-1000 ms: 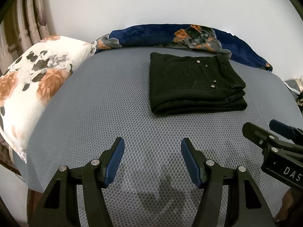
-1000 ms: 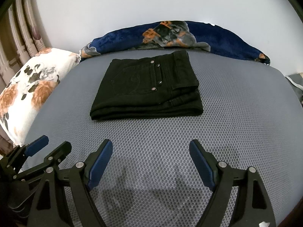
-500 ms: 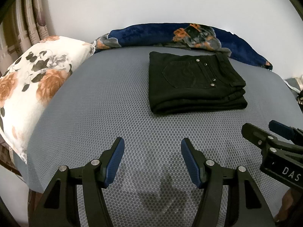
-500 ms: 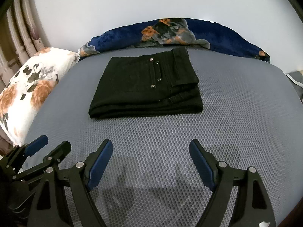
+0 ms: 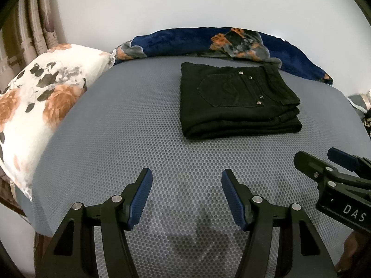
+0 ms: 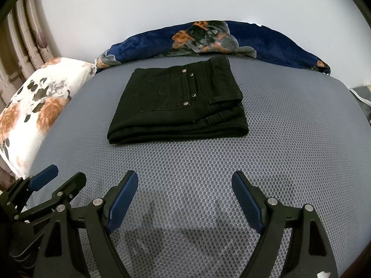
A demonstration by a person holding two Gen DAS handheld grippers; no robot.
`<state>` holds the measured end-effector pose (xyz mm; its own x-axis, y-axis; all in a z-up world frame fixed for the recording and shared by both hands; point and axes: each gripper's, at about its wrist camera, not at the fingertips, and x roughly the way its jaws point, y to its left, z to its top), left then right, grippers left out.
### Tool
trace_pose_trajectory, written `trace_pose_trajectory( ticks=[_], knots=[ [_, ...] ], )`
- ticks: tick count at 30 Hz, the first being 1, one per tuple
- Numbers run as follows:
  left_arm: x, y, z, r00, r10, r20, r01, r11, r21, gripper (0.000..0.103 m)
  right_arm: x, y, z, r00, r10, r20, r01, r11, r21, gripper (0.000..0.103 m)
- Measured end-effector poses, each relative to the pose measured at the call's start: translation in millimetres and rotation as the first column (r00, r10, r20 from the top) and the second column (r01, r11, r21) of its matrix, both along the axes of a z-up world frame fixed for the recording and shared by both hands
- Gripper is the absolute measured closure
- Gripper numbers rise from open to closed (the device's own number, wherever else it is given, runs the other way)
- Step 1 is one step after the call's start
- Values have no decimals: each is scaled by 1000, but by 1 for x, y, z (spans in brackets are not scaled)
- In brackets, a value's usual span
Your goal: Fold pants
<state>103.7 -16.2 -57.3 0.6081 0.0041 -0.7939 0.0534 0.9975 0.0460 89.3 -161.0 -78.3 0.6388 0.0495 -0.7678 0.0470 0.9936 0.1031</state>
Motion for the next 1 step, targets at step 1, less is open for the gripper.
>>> trace_pose_trajectory(
  ticks=[1],
  knots=[
    [0, 0, 0, 1000, -1, -3, 1, 1000, -1, 40, 0, 0, 0, 1000, 0, 0, 0, 1000, 1, 22]
  ],
)
